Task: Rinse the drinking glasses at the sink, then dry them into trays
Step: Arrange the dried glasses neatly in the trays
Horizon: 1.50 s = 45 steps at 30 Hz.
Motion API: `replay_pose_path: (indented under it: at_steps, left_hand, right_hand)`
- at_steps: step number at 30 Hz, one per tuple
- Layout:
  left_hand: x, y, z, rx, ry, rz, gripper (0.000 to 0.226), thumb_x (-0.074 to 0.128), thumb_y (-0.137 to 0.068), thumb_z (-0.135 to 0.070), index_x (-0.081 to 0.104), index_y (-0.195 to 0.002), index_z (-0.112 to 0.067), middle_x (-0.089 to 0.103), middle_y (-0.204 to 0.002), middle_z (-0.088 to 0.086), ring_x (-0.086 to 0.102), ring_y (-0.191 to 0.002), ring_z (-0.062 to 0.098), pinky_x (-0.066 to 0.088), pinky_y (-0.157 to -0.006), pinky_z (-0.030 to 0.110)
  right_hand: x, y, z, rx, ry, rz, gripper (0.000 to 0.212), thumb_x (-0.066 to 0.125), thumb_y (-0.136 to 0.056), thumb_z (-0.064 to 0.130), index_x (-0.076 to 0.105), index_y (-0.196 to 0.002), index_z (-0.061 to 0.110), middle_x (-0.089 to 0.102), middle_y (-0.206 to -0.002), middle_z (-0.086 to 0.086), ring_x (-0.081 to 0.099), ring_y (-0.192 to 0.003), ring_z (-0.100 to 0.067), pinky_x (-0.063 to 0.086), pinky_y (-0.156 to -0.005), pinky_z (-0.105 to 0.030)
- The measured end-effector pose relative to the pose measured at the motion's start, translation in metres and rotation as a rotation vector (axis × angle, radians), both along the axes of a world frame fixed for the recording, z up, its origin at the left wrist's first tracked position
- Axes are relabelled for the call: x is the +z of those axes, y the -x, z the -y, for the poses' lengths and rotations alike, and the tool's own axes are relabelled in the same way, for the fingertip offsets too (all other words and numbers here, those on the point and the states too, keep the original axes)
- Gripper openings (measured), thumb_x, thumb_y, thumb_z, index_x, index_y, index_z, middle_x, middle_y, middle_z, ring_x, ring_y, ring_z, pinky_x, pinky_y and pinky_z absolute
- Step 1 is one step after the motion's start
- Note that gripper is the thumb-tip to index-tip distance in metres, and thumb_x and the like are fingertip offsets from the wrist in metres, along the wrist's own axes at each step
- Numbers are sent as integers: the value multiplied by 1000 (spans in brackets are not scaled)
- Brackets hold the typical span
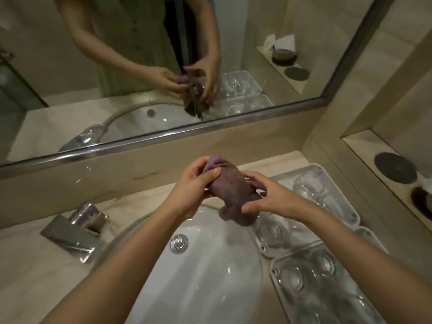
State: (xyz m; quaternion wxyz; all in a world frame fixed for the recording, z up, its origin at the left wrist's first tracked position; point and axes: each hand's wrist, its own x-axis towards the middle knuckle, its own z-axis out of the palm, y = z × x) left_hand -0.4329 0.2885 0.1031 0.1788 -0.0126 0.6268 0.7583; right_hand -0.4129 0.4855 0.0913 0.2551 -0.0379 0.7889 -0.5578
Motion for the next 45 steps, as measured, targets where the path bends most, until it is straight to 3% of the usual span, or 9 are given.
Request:
replay_pose_path:
  at_steps: [3,6,12,18,21,25,29,35,45]
  left_hand:
    - [-12,25,20,130,-65,22,18,44,-96,-1,56,-95,-14,64,-91,5,63,-83,14,57,-68,32]
    - [-32,46,37,306,-299,80,20,39,-98,0,54,-98,-12,67,-93,7,67,-83,16,58,-69,34]
    - [-78,66,64,476,-463,142,24,33,-98,1,53,-106,-8,71,-95,11,70,-88,20,59,-74,38]
    - [-130,70,63,540,190,261,7,57,-94,-13,59,-90,-18,65,-88,8,63,-86,25,59,-69,32]
    - [-147,70,55,518,624,303,20,72,-80,-29,66,-90,-13,69,-93,16,65,-95,35,53,-86,42]
    - [-150,64,47,497,873,298,34,66,-87,-26,62,-115,-7,67,-112,16,60,-106,34,41,-83,31]
    - [-133,59,34,519,1007,197,57,64,-86,-21,45,-136,-3,46,-129,28,42,-121,41,32,-100,37]
    - [-62,55,-46,35,1017,-242,48,60,-88,-18,50,-134,-12,45,-128,17,39,-124,33,24,-100,29]
    - [-62,53,-171,-682,1136,-403,80,63,-86,-21,16,-151,-12,29,-144,16,38,-129,36,37,-105,42]
  right_hand:
    - [-19,30,11,6,-154,-73,102,89,-65,19,29,-147,24,36,-142,3,38,-125,-5,34,-88,0]
    - [-45,58,35,105,-355,-297,114,91,-59,28,24,-151,21,37,-146,-7,37,-134,-19,32,-111,-30]
    - [-71,103,67,106,-810,-820,61,78,-57,19,64,-116,14,66,-104,-7,63,-87,-35,44,-73,-39]
    - [-110,114,59,279,-1237,-965,39,74,-57,16,71,-95,18,66,-84,-6,58,-66,-29,25,-64,-36]
    - [-122,110,58,355,-1268,-770,33,41,-68,17,72,-81,23,64,-77,-5,58,-64,-27,40,-59,-33]
    - [-118,114,59,464,-1246,-558,44,48,-88,14,53,-130,25,50,-129,-8,50,-114,-32,39,-90,-38]
    - [-86,116,48,437,-1049,-396,63,61,-87,33,36,-145,27,40,-139,-8,37,-127,-32,31,-101,-39]
    - [-35,83,-36,-20,-625,-509,55,69,-86,17,51,-138,17,55,-129,-13,48,-120,-33,36,-103,-39]
    - [-60,28,-185,-153,-798,-257,64,67,-80,2,46,-140,11,46,-142,-16,43,-129,-36,34,-108,-40]
